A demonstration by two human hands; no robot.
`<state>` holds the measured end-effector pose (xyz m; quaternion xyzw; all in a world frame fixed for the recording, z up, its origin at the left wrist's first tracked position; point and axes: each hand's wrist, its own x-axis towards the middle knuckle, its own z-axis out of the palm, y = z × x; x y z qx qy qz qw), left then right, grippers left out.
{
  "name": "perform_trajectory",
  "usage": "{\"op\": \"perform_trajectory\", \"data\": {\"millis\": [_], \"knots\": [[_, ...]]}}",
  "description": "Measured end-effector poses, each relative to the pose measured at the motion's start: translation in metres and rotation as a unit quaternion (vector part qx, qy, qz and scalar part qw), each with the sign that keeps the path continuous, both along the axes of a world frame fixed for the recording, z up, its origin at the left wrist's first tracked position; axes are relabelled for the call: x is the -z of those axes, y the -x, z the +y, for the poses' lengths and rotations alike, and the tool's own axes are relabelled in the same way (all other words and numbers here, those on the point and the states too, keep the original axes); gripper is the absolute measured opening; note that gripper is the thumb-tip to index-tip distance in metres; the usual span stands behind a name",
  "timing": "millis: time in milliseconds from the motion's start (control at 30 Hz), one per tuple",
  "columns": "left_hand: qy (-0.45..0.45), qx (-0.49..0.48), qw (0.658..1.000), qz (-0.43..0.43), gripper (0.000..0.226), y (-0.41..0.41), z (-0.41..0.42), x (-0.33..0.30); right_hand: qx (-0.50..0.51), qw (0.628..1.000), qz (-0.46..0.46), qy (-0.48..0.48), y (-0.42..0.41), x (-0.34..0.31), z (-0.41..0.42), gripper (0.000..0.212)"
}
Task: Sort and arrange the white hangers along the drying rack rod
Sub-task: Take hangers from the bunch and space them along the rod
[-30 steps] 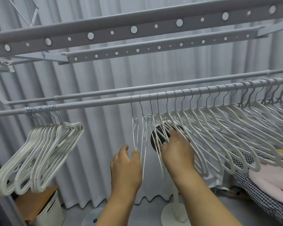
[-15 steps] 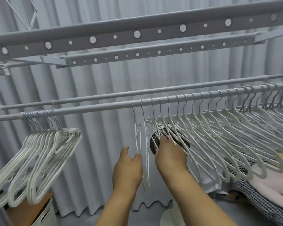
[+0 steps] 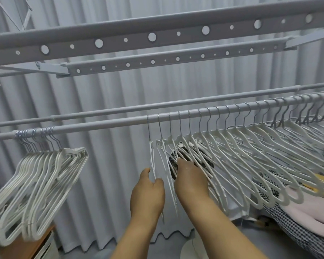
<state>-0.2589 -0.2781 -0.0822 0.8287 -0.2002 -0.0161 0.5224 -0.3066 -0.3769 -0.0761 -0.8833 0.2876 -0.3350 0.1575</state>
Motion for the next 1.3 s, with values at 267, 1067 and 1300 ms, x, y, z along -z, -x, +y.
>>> {"op": "perform_trajectory", "data": {"millis": [267, 1067, 1300], "knots": [[-0.001, 0.0, 1.0, 0.001, 0.054, 0.003, 0.001, 0.0, -0.01, 1.0, 0.006, -0.016, 0.001, 0.001, 0.0, 0.027], [-0.023, -0.076, 0.994, -0.072, 0.062, 0.017, 0.018, -0.009, -0.031, 0.98, -0.182, 0.075, 0.005, -0.011, 0.024, 0.035], [-0.006, -0.096, 0.992, -0.077, 0.066, 0.016, 0.047, -0.008, -0.111, 0.977, -0.177, 0.031, 0.007, -0.012, 0.06, 0.039]]}}
